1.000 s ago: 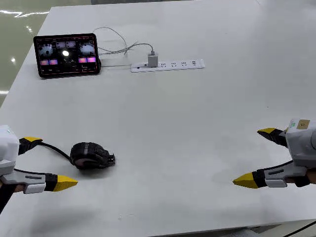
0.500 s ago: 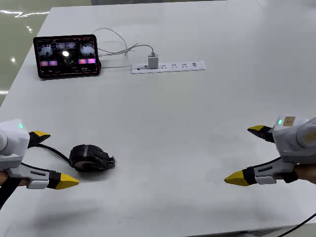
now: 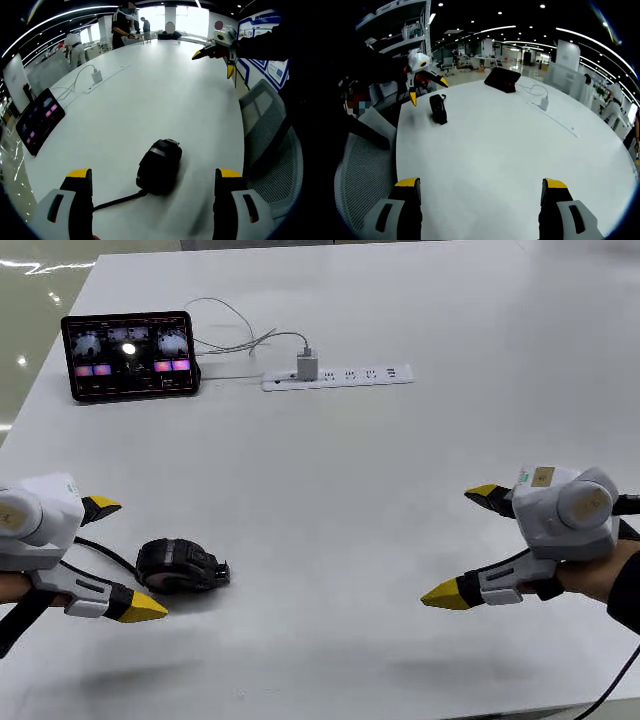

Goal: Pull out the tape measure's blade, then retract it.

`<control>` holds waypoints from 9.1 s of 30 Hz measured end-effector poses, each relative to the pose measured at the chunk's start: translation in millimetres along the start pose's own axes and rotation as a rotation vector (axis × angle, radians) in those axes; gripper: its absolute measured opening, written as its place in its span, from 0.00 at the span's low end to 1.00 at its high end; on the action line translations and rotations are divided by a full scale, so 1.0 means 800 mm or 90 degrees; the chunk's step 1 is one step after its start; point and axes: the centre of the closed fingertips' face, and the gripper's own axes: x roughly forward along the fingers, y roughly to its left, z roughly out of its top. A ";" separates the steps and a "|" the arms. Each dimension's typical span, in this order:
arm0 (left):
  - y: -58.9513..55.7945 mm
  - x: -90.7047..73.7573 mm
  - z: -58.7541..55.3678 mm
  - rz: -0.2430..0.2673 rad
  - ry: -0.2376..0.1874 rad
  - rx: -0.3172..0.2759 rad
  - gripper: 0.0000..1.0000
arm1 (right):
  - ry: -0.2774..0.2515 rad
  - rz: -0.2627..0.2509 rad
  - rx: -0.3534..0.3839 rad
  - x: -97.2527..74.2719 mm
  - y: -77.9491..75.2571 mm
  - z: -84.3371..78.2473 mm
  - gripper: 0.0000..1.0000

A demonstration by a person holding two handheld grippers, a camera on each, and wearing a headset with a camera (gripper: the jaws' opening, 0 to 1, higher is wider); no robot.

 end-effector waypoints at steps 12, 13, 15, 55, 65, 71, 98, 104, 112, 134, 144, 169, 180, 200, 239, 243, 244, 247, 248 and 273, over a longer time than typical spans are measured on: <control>-0.001 0.019 0.009 -0.027 0.032 0.068 0.96 | -0.013 0.033 -0.029 0.037 0.010 0.027 0.99; -0.001 0.020 0.010 -0.028 0.034 0.073 0.96 | -0.012 0.034 -0.031 0.040 0.010 0.028 0.99; -0.001 0.022 0.009 -0.034 0.038 0.077 0.95 | -0.009 0.036 -0.043 0.047 0.012 0.034 0.99; -0.025 0.057 0.000 -0.137 0.124 0.146 0.57 | 0.004 0.141 -0.138 0.183 0.076 0.105 0.99; -0.021 0.060 -0.010 -0.131 0.144 0.165 0.41 | -0.004 0.159 -0.155 0.201 0.086 0.118 0.95; -0.018 0.061 -0.012 -0.120 0.150 0.170 0.35 | -0.005 0.167 -0.154 0.214 0.096 0.124 0.93; -0.019 0.063 -0.016 -0.109 0.157 0.253 0.32 | -0.021 0.198 -0.198 0.256 0.129 0.129 0.51; -0.018 0.064 -0.017 -0.106 0.161 0.244 0.32 | -0.019 0.207 -0.199 0.263 0.135 0.130 0.42; -0.018 0.065 -0.017 -0.108 0.158 0.237 0.32 | -0.006 0.221 -0.209 0.275 0.144 0.125 0.31; -0.017 0.064 -0.015 -0.110 0.150 0.229 0.32 | 0.015 0.241 -0.226 0.291 0.154 0.118 0.10; -0.017 0.065 -0.016 -0.108 0.152 0.229 0.32 | 0.027 0.242 -0.228 0.288 0.153 0.117 0.09; -0.019 0.064 -0.015 -0.107 0.157 0.223 0.32 | 0.040 0.239 -0.226 0.281 0.145 0.109 0.08; -0.018 0.063 -0.015 -0.104 0.155 0.223 0.32 | 0.044 0.236 -0.222 0.279 0.143 0.108 0.08; -0.017 0.064 -0.015 -0.104 0.156 0.221 0.32 | 0.051 0.231 -0.220 0.270 0.136 0.100 0.09; -0.017 0.065 -0.016 -0.101 0.158 0.221 0.32 | 0.064 0.230 -0.216 0.260 0.123 0.088 0.08; -0.017 0.065 -0.016 -0.101 0.159 0.221 0.32 | 0.065 0.230 -0.215 0.258 0.121 0.086 0.08; -0.017 0.065 -0.016 -0.101 0.159 0.221 0.32 | 0.066 0.229 -0.214 0.257 0.121 0.086 0.08; -0.018 0.065 -0.015 -0.101 0.159 0.222 0.32 | 0.066 0.229 -0.214 0.256 0.120 0.085 0.08; -0.018 0.064 -0.015 -0.101 0.159 0.222 0.32 | 0.067 0.229 -0.214 0.256 0.120 0.085 0.08; -0.017 0.065 -0.015 -0.100 0.160 0.222 0.32 | 0.068 0.230 -0.206 0.251 0.116 0.081 0.08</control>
